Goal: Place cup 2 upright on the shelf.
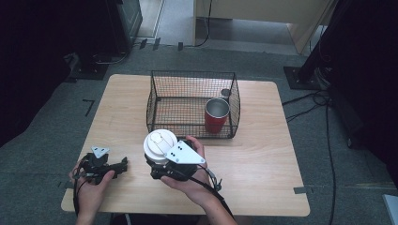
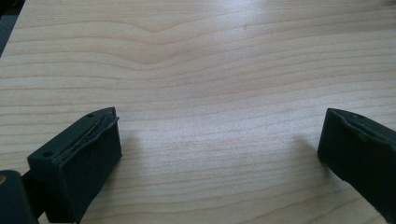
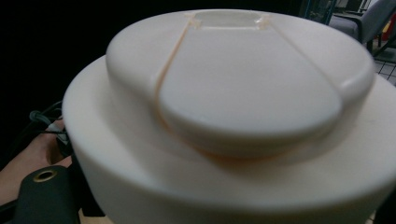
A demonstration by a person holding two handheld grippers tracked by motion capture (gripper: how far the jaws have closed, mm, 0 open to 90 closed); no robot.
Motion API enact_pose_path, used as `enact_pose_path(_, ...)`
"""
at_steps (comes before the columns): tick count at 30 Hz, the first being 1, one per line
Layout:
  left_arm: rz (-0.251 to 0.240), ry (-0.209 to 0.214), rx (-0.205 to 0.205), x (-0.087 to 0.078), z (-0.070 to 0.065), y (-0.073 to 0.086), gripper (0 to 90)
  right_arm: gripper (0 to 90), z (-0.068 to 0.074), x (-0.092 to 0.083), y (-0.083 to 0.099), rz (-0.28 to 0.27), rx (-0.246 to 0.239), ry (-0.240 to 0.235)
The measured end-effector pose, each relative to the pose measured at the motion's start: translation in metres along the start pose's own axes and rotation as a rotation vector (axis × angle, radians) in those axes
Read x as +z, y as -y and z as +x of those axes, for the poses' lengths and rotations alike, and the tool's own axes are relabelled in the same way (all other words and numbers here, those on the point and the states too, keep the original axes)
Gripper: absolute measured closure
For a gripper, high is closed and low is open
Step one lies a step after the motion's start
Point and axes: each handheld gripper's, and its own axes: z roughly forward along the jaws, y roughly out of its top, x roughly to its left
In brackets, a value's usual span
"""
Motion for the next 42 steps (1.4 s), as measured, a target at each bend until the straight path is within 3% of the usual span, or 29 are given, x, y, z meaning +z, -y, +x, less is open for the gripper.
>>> enact_pose_path(21,0.000,0.000,-0.002,0.000,0.000,0.000,0.0,15.8,-0.022,0.015,-0.037,-0.043,-0.005,0.064)
enact_pose_path(33,0.000,-0.001,0.001,0.000,0.000,0.000,0.0,15.8,-0.042,0.031,-0.064,-0.075,-0.003,0.113)
enact_pose_path(42,-0.001,-0.001,-0.002,0.000,0.000,0.000,0.0,15.8,-0.054,0.045,-0.073,-0.078,0.007,0.144)
